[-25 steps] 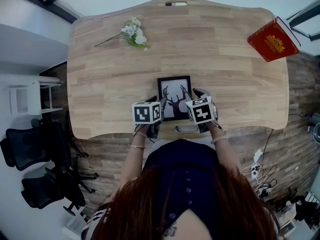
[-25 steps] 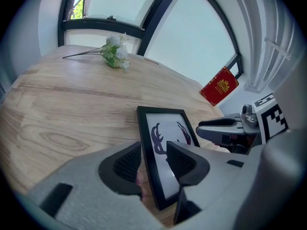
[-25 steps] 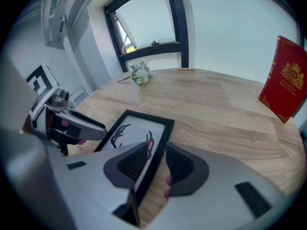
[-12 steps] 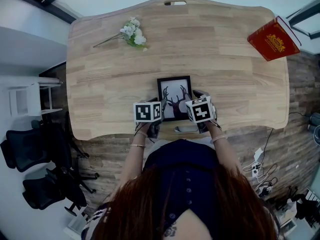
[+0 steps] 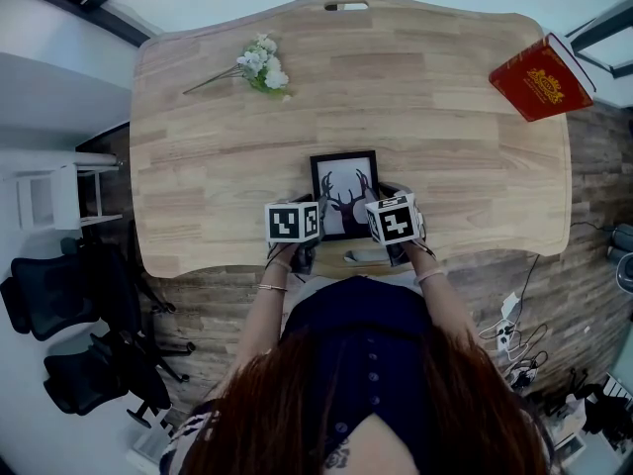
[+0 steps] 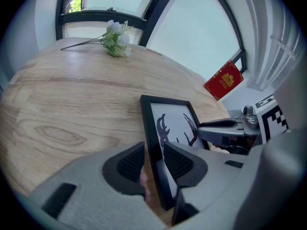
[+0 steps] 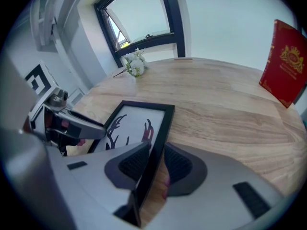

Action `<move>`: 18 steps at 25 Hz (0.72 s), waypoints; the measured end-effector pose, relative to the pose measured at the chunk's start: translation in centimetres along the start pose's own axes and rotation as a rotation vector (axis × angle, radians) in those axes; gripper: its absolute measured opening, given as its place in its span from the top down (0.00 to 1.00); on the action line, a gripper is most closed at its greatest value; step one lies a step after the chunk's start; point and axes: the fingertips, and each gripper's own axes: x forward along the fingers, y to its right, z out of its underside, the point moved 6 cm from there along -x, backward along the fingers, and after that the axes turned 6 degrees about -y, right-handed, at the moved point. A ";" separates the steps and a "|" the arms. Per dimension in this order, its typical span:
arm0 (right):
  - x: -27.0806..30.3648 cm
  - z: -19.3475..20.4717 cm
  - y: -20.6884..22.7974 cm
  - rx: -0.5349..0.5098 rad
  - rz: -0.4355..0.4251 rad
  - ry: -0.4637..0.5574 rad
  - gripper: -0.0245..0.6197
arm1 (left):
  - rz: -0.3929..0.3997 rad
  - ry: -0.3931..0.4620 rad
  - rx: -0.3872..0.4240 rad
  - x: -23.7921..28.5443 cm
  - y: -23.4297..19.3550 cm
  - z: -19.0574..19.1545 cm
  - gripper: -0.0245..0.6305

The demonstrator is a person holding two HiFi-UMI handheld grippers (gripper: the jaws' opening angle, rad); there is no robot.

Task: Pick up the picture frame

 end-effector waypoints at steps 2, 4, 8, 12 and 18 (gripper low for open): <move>0.1 0.0 0.1 0.015 -0.013 0.005 0.80 | 0.004 -0.003 -0.001 0.1 0.1 0.0 0.77; 0.1 0.0 0.2 0.034 -0.028 0.005 0.80 | 0.008 -0.005 -0.004 0.2 0.2 0.0 0.79; -0.1 0.1 0.3 0.041 -0.025 -0.002 0.81 | 0.015 0.001 -0.017 0.1 0.1 0.0 0.80; -0.1 0.1 0.3 0.011 -0.024 -0.008 0.82 | -0.001 0.002 -0.008 0.0 0.2 0.2 0.81; -0.1 -0.1 0.1 -0.007 -0.017 -0.014 0.82 | -0.012 -0.004 -0.011 -0.1 0.4 0.4 0.82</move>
